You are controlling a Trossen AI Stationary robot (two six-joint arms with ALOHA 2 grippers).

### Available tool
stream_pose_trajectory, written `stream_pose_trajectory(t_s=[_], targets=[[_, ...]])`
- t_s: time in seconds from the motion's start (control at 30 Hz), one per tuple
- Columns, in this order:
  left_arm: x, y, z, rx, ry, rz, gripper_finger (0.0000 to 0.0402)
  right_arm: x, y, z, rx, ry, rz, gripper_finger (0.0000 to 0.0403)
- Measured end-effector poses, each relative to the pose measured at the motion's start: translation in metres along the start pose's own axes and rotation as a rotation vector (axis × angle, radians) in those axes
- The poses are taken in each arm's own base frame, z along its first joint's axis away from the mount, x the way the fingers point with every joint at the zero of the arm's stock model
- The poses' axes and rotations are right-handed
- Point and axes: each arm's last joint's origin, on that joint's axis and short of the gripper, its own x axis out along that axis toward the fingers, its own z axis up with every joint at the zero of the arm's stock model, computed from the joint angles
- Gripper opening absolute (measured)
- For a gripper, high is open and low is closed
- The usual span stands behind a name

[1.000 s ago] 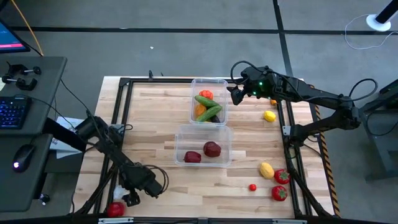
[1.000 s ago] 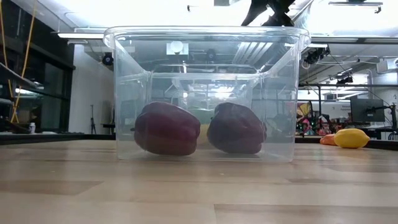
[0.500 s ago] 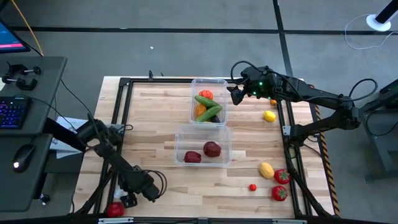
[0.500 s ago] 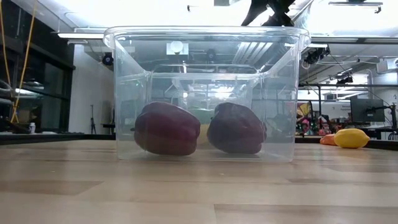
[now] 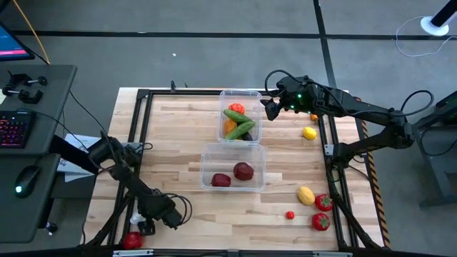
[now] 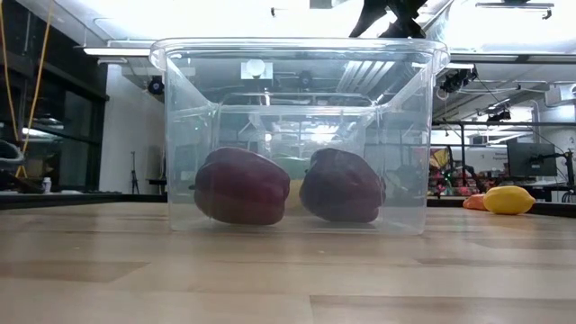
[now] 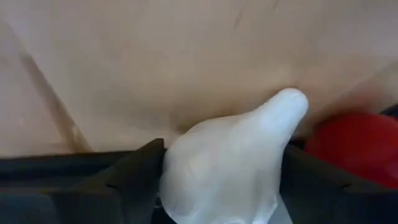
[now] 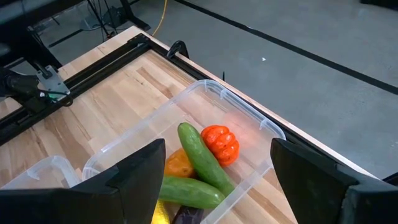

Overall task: Sort produce into baskets
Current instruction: Put the white garlic into the top transparent bin

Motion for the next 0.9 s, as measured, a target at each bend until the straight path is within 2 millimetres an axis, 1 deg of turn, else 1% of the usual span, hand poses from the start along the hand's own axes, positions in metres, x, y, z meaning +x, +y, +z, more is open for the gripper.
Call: stream_pose_trajectory(t_s=[0.07,0.13,0.17,0.27,0.33,0.43,0.5,0.57,0.67,0.8,0.9], targets=[[-0.004,0.002,0.001,0.044,-0.010,-0.008,0.0236,0.000,0.000,0.000,0.000,0.001,0.000,0.0284],[-0.014,0.006,-0.002,0.072,-0.047,-0.004,0.0202,0.000,0.000,0.000,-0.001,0.003,-0.001,0.0284],[-0.020,0.009,-0.004,0.082,-0.076,0.001,0.0193,0.000,0.000,0.000,-0.001,0.004,-0.001,0.0284],[-0.044,0.020,-0.014,0.101,-0.163,-0.004,0.0193,0.000,0.000,0.000,-0.001,0.003,-0.003,0.0284],[-0.063,0.031,-0.024,0.103,-0.237,-0.011,0.0193,0.000,-0.001,0.000,-0.001,-0.001,-0.014,0.0284],[-0.097,0.054,-0.042,0.071,-0.380,-0.015,0.0193,0.000,-0.001,0.000,-0.002,-0.004,-0.021,0.0284],[-0.121,0.070,-0.053,0.032,-0.505,-0.007,0.0201,0.000,-0.001,0.000,-0.006,-0.004,-0.022,0.0284],[-0.147,0.087,-0.063,-0.011,-0.652,0.006,0.0209,0.000,-0.001,0.000,-0.015,-0.003,-0.022,0.0284],[-0.188,0.112,-0.075,-0.100,-0.890,0.054,0.0209,0.000,-0.001,0.000,-0.017,0.000,-0.023,0.0284],[-0.242,0.144,-0.084,-0.234,-1.201,0.169,0.0205,0.000,-0.001,0.000,-0.017,-0.001,-0.024,0.0284],[-0.277,0.167,-0.082,-0.292,-1.462,0.198,0.0206,0.000,-0.001,0.000,-0.017,-0.001,-0.024,0.0284]])
